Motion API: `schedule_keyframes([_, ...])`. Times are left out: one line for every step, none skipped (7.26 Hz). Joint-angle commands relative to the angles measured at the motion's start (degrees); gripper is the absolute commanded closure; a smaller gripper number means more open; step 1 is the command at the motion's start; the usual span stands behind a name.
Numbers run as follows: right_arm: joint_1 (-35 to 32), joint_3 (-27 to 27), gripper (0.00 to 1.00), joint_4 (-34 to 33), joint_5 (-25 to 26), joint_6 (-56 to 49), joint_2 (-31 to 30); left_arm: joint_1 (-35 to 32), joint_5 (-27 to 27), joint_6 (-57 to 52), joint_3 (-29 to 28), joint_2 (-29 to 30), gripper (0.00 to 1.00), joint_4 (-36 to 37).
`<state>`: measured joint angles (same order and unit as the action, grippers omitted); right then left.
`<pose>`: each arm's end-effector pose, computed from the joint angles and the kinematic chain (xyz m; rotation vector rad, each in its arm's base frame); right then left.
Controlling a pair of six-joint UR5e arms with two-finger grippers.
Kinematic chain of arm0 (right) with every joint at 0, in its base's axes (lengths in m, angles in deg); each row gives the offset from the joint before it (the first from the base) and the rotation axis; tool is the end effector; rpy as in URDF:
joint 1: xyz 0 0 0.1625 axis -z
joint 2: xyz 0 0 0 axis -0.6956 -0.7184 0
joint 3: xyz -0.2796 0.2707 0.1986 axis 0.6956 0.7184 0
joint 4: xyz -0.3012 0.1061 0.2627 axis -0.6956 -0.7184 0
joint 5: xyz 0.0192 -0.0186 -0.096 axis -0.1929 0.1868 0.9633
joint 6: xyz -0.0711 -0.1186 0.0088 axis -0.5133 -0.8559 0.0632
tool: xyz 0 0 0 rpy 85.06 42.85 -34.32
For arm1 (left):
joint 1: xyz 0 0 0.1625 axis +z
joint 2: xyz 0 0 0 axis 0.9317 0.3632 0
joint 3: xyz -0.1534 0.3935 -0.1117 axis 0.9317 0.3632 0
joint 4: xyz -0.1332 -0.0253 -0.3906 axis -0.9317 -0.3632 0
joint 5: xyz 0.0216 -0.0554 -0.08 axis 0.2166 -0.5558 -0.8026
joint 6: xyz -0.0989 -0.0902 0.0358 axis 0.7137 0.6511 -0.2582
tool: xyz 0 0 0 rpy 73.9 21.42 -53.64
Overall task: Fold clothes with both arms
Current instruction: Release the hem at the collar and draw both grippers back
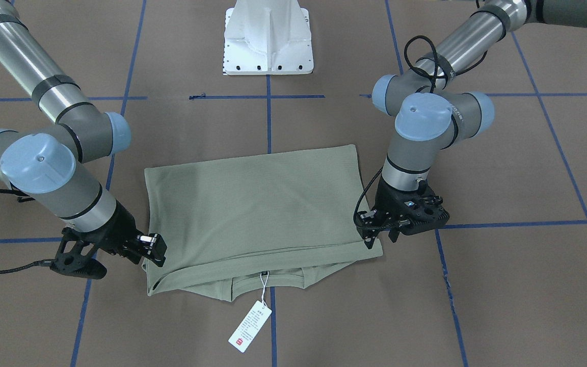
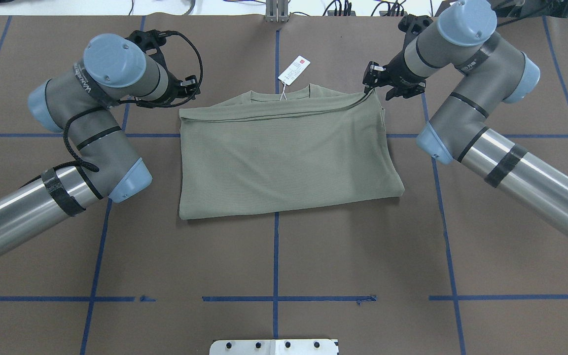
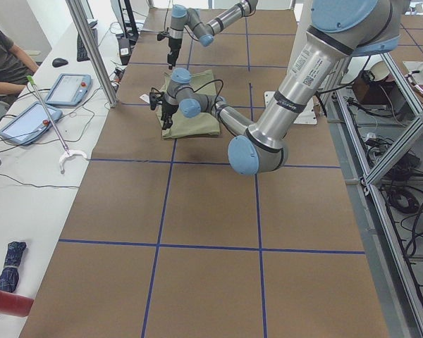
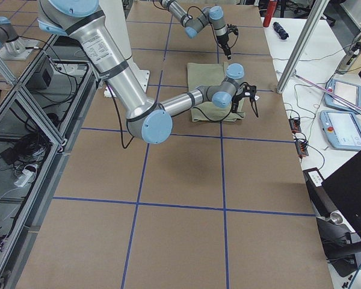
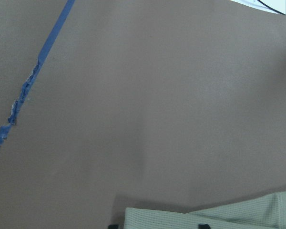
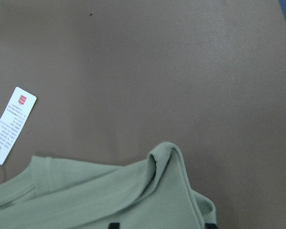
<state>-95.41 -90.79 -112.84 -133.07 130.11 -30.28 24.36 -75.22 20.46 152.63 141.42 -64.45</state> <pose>-0.4263 -0.6371 0.3994 0.1251 -1.0192 0.2912 0.4798 -0.6188 0.3370 0.2842 0.8822 -0.4137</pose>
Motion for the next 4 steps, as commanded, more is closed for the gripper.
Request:
schedule_keyframes([2.62,-15.03,0.0,1.59,-0.16,1.73,-13.11,-0.04,-0.9,-0.11,1.62,-0.13,0.0,0.38])
schedule_keyframes([4.73,-18.85,0.0,1.59,0.28,4.88,-16.13,-0.04,-0.9,-0.11,2.15,-0.3,0.0,0.38])
schedule_keyframes([7.36,-19.67,0.0,1.41,0.98,5.78,-16.85,-0.04,-0.9,-0.11,2.59,-0.57,0.0,0.38])
schedule_keyframes([9.91,-19.59,0.0,1.32,2.46,5.87,-17.21,-0.04,-0.9,-0.11,2.68,-0.74,0.0,0.38])
